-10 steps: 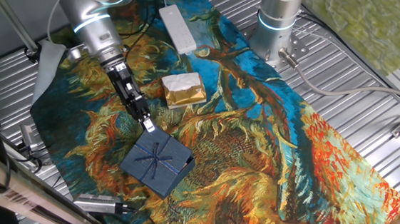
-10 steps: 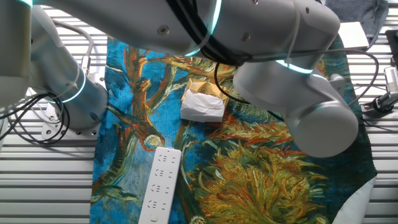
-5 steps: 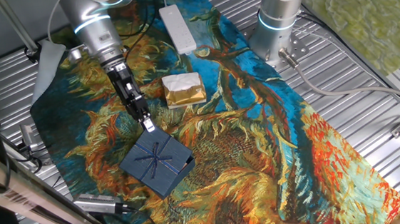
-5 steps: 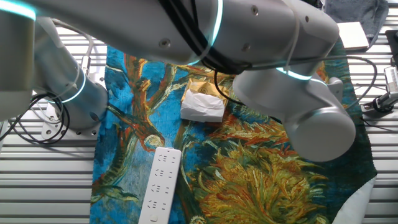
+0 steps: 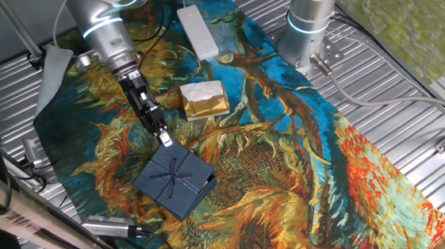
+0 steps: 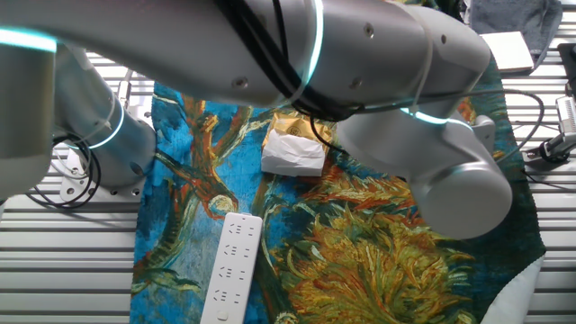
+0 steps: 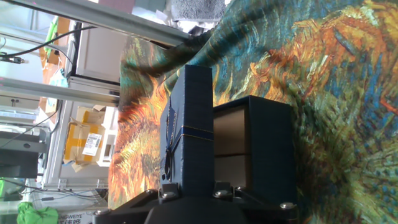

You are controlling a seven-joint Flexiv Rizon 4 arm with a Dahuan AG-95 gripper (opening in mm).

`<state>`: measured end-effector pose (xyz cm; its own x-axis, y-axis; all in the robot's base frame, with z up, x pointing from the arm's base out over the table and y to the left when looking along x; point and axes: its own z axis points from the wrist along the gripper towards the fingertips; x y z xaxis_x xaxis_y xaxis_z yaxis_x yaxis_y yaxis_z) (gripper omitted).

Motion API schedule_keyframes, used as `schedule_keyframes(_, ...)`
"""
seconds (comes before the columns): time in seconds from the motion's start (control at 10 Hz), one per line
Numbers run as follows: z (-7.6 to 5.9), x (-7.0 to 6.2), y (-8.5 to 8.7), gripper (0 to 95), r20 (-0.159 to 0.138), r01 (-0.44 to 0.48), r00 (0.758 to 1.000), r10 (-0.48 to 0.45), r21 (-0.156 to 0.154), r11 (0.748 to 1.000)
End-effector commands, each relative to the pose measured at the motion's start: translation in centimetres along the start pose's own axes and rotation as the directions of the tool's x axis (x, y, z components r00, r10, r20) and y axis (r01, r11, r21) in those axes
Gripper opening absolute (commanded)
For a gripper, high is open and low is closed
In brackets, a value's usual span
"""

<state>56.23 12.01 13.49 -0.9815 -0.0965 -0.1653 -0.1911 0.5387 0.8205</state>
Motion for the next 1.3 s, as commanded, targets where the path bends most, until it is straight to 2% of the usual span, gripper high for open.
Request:
schedule_keyframes(0.1, 0.04, 0.04, -0.29, 0.0, 0.001, 0.004, 1.0, -0.004, -0.007, 1.0)
schedule_keyframes(1.3, 0.31, 0.36, -0.93, 0.0, 0.017, 0.015, 1.0, -0.014, -0.047, 0.999)
